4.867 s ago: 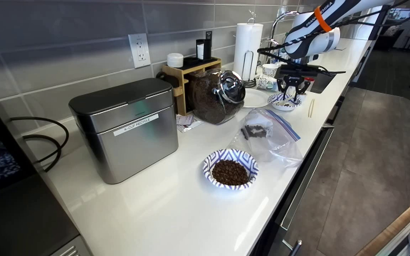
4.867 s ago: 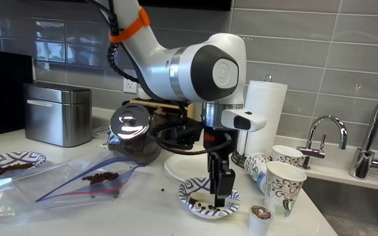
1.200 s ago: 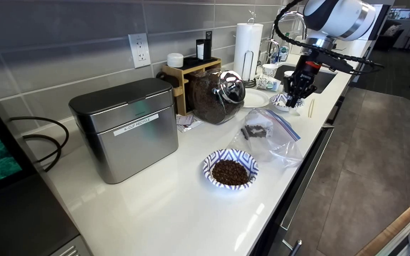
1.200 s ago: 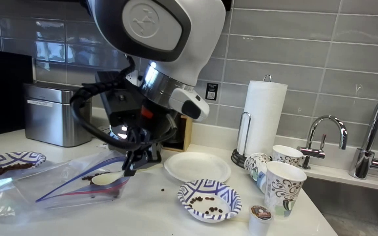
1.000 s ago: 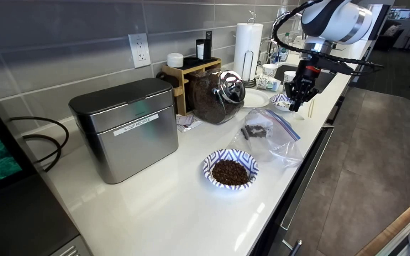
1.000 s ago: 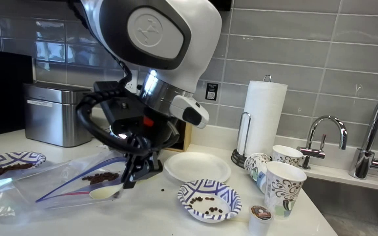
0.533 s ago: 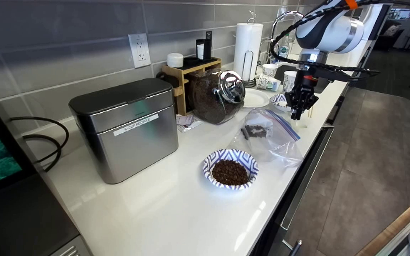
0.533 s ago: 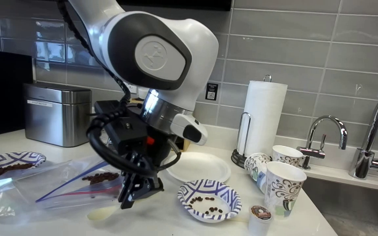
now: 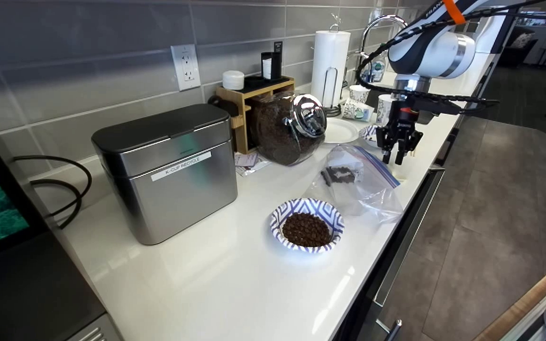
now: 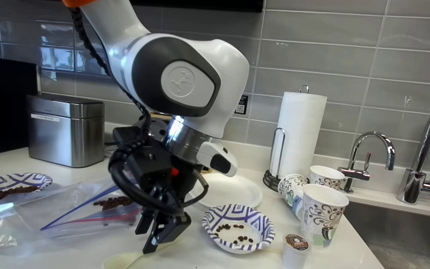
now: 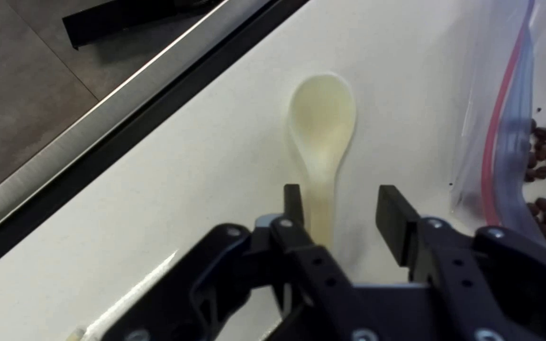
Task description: Remove the white spoon from the bowl and place it on the countertop, get some of the contents from the clear plastic and place them on the white spoon.
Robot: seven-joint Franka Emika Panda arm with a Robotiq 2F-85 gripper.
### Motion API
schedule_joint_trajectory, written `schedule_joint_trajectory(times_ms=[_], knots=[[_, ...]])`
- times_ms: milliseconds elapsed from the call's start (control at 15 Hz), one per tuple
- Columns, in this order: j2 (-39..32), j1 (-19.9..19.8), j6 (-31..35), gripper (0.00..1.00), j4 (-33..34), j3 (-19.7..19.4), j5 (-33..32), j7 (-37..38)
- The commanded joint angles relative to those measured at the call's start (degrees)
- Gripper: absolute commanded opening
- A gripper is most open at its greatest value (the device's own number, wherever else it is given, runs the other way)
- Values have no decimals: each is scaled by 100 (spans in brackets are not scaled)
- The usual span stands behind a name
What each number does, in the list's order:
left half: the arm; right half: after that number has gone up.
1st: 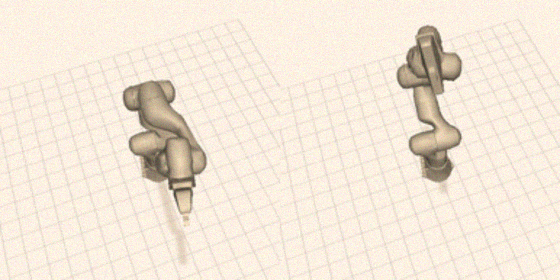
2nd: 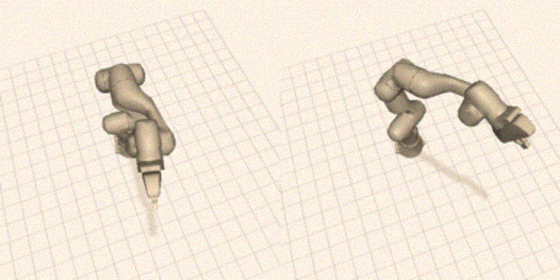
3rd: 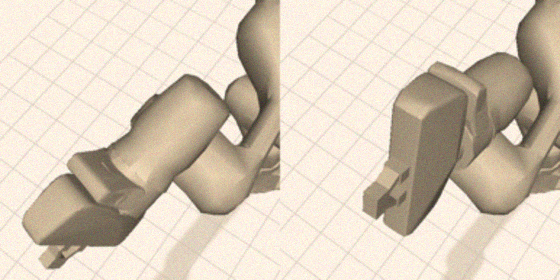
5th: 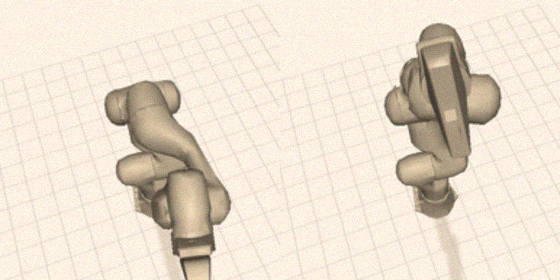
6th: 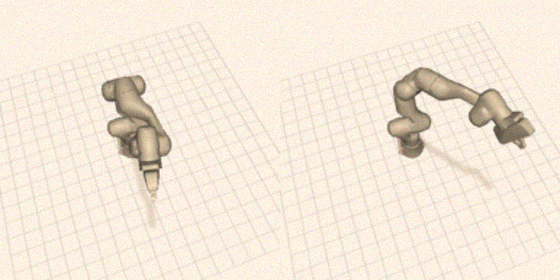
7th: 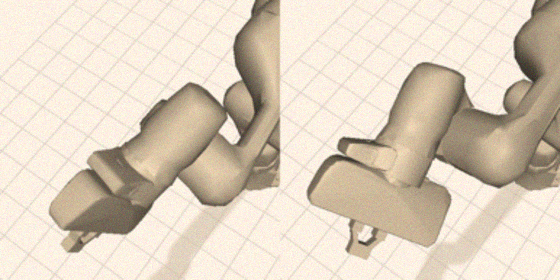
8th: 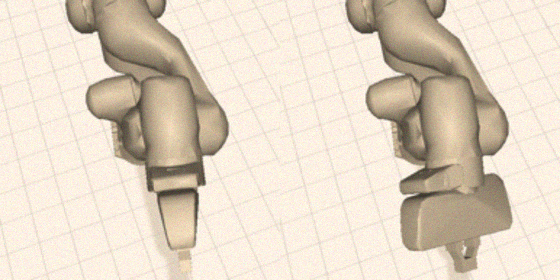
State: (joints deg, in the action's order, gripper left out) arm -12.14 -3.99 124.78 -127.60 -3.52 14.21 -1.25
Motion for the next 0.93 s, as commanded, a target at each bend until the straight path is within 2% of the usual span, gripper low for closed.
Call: schedule_joint_trajectory(times_ms=[0, 200, 467, 533, 600, 733, 867], knots=[[-69, 7, 58, 77, 92, 6, -145, 172], [95, -69, -130, 98, 112, 52, 116, -91], [196, -67, -809, 100, 364, 24, 250, 345], [198, -76, -1118, 75, 476, 23, 368, 487], [191, -82, -1364, 74, 564, 15, 473, 616], [157, -126, -1983, 58, 772, -6, 821, 868], [138, -135, -2318, 42, 896, -51, 1064, 1261]])
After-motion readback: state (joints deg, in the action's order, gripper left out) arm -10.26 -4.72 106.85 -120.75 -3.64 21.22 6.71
